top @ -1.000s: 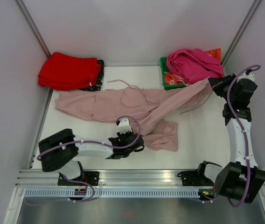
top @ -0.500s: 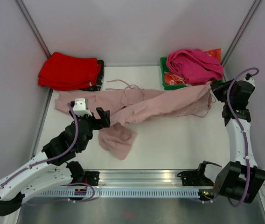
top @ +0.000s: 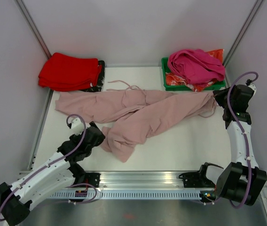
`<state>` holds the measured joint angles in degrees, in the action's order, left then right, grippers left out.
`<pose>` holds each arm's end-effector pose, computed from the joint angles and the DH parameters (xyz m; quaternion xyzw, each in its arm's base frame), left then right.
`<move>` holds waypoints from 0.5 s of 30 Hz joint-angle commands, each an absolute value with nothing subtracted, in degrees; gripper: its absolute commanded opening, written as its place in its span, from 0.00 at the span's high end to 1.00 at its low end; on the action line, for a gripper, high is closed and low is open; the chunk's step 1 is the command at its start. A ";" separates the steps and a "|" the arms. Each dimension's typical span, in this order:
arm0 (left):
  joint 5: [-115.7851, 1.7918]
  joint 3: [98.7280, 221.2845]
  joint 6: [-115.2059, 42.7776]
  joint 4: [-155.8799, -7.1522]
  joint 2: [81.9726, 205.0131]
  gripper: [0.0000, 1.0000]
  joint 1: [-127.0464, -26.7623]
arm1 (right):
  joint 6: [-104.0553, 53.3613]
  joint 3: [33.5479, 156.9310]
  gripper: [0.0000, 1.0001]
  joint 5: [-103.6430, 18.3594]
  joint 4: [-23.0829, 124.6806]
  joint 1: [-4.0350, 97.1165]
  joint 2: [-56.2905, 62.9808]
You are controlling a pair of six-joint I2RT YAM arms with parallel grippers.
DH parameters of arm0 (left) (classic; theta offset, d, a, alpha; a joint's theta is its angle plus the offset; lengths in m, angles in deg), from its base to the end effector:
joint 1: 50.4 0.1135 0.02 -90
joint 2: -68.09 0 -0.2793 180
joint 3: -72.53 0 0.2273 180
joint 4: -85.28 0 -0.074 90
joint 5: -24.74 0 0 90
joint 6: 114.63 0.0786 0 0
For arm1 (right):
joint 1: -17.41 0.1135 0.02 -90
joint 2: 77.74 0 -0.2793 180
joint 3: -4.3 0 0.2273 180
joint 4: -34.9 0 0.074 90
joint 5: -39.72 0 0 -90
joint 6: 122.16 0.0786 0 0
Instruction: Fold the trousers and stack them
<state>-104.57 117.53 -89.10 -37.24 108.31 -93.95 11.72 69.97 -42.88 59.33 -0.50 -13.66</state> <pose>0.1176 -0.0431 0.2055 -0.2678 0.8579 -0.0564 0.4348 0.2554 -0.0719 0.3120 0.3963 0.7317 0.1764 0.5258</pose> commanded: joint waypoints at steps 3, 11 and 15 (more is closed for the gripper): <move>-94.64 111.05 -92.84 -50.11 113.06 0.05 -86.54 | 10.38 70.41 1.00 -43.17 58.20 -0.87 -13.57; -87.06 108.06 -87.04 -63.93 125.04 0.10 -84.86 | 9.23 71.11 1.00 -43.08 59.08 -0.87 -13.49; -85.82 107.35 -86.42 -66.23 127.32 0.20 -84.77 | 9.67 71.02 1.00 -43.08 58.82 -0.87 -13.31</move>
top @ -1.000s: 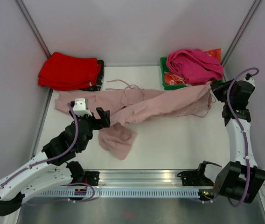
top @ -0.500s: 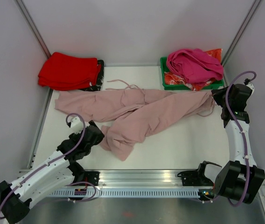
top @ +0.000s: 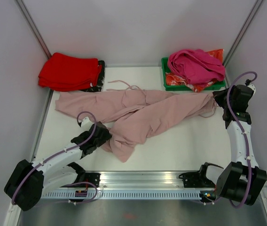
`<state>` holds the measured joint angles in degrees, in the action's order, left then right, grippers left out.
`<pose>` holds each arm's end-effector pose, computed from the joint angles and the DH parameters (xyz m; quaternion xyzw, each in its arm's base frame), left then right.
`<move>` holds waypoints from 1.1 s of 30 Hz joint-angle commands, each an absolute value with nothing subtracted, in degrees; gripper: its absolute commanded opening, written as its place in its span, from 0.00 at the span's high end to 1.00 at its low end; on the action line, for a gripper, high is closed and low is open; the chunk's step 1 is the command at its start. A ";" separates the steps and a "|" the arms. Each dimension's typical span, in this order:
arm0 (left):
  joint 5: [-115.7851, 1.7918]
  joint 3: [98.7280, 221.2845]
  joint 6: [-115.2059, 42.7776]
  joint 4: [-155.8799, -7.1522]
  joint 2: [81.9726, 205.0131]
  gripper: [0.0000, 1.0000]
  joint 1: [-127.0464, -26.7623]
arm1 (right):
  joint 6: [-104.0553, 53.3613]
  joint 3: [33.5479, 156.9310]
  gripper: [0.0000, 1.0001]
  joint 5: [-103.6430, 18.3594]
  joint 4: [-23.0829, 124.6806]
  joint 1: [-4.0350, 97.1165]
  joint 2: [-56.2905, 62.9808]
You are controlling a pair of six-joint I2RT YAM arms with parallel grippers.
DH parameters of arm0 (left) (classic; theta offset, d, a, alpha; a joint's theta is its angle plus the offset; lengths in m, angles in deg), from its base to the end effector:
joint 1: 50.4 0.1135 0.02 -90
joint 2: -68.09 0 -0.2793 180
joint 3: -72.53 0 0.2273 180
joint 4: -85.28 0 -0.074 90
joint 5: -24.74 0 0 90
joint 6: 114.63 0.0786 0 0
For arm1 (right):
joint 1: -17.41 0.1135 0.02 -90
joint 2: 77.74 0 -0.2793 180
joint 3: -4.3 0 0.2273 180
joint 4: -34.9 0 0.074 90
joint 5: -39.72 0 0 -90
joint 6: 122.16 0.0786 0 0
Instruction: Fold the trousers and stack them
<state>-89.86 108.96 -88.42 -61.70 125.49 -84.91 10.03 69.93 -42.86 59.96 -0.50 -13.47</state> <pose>0.1564 -0.0678 0.1498 -0.2986 0.8824 -0.0959 0.3508 0.2554 -0.0719 0.3094 0.3877 0.7409 0.1677 0.5221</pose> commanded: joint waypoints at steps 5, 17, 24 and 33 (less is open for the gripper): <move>-85.39 108.75 -86.33 -63.95 131.62 0.37 -83.80 | 10.02 71.29 1.00 -42.29 58.91 -0.87 -12.52; -84.26 113.85 -79.49 -54.28 123.29 0.98 -74.07 | 9.94 72.77 1.00 -40.62 58.29 -0.96 -9.01; -81.87 120.70 -66.23 -48.39 116.78 0.98 -48.00 | 12.66 72.78 1.00 -40.70 56.97 -1.57 -7.34; -76.33 125.72 -61.80 -47.86 118.80 0.98 -26.00 | 12.75 71.02 1.00 -45.43 57.05 -2.45 -8.39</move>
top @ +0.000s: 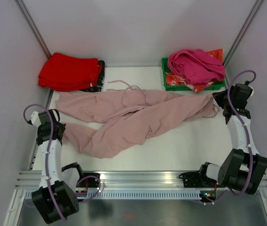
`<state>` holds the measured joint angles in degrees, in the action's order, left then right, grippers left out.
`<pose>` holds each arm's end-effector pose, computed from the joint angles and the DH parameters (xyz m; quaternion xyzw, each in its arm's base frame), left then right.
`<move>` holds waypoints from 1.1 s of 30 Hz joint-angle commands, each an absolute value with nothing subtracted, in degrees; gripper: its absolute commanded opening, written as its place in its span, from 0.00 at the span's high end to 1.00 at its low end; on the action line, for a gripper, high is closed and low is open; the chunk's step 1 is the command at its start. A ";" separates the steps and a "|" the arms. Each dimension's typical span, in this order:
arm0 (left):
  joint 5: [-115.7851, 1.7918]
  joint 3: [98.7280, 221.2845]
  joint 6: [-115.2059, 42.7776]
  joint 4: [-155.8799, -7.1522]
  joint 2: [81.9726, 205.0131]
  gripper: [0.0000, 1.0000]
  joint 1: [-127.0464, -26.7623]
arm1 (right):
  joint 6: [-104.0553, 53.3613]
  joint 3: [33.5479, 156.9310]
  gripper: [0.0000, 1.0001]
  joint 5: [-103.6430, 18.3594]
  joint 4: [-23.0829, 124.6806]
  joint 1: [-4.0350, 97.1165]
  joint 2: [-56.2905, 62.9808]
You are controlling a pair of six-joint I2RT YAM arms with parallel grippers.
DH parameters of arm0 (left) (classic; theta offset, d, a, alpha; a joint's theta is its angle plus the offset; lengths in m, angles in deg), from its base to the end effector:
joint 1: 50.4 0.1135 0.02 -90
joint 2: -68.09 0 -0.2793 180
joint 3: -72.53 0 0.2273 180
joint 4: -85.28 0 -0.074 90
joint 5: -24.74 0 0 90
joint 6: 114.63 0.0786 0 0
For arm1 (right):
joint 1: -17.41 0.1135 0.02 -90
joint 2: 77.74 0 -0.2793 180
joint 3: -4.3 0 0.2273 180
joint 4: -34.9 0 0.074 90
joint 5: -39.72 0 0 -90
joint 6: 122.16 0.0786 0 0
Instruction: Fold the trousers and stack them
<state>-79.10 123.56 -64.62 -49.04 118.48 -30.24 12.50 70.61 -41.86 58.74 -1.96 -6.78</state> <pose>0.1582 0.0781 0.2248 -0.4995 0.7707 0.0443 0.3931 0.2763 -0.0849 0.2867 0.4225 0.7466 0.1732 0.4838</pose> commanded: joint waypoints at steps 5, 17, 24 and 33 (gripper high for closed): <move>-74.84 128.35 -63.74 -48.91 121.69 0.98 -20.09 | 12.75 67.87 1.00 -45.62 59.08 -2.62 -10.59; -73.51 134.59 -59.27 -49.79 128.64 0.98 -15.78 | 12.75 64.17 1.00 -50.89 68.30 -2.63 -14.45; -72.64 139.78 -58.82 -46.55 132.42 0.64 -14.55 | 11.79 61.18 1.00 -53.45 77.87 -2.63 -19.45; -66.48 138.47 -62.77 -39.87 126.10 0.00 -14.72 | 7.75 67.31 0.08 -43.44 80.26 -1.31 -19.91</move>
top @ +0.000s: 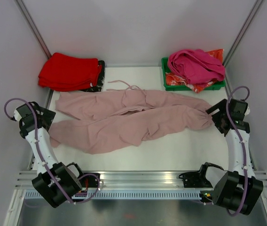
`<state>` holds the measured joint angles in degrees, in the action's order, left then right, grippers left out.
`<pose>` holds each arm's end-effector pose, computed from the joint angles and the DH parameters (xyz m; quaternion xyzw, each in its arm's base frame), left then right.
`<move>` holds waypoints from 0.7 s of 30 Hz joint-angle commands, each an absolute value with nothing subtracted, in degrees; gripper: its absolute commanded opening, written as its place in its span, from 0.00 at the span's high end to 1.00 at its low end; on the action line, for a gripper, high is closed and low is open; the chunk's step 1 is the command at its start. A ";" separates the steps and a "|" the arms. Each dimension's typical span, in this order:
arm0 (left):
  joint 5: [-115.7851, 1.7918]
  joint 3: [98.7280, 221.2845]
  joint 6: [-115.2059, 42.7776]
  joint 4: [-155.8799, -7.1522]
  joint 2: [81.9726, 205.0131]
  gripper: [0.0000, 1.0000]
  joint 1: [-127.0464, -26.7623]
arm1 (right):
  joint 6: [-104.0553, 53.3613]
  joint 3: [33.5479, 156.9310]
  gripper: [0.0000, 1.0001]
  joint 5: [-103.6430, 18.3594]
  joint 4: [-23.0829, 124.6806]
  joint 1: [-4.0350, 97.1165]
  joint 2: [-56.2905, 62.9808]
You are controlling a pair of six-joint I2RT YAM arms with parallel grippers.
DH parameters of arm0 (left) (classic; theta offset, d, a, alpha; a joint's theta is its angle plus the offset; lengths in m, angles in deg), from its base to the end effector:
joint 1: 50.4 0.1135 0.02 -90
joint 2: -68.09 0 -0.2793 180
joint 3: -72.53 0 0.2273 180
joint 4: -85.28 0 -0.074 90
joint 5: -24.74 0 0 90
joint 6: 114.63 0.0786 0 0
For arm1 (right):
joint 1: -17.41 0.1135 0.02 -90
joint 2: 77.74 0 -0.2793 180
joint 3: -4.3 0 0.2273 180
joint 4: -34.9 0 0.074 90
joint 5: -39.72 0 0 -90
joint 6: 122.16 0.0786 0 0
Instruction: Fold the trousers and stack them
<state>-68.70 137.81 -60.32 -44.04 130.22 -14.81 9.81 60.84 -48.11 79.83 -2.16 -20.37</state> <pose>0.1756 0.1315 0.2604 -0.5517 0.7508 0.0277 0.3621 0.1924 -0.0652 0.2361 0.4677 0.7995 0.0903 0.3659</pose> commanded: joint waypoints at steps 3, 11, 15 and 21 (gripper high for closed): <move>-66.67 134.36 -65.93 -38.37 122.07 0.00 -14.63 | 5.99 78.27 0.05 -43.86 81.48 0.62 -18.07; -66.23 121.53 -72.09 -35.81 117.57 0.00 -14.72 | 6.85 83.60 0.05 -41.32 75.37 7.57 -11.21; -65.52 116.93 -73.59 -44.50 120.02 0.01 -14.63 | 8.53 80.78 0.05 -38.86 71.56 8.88 -9.10; -65.79 118.42 -71.48 -52.95 131.36 0.18 -14.63 | 7.21 81.57 0.05 -40.00 71.65 9.50 -6.98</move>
<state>-66.49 116.92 -70.89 -45.55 128.14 -14.79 7.19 80.84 -40.39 74.43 9.36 -6.62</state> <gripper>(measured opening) 0.857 0.946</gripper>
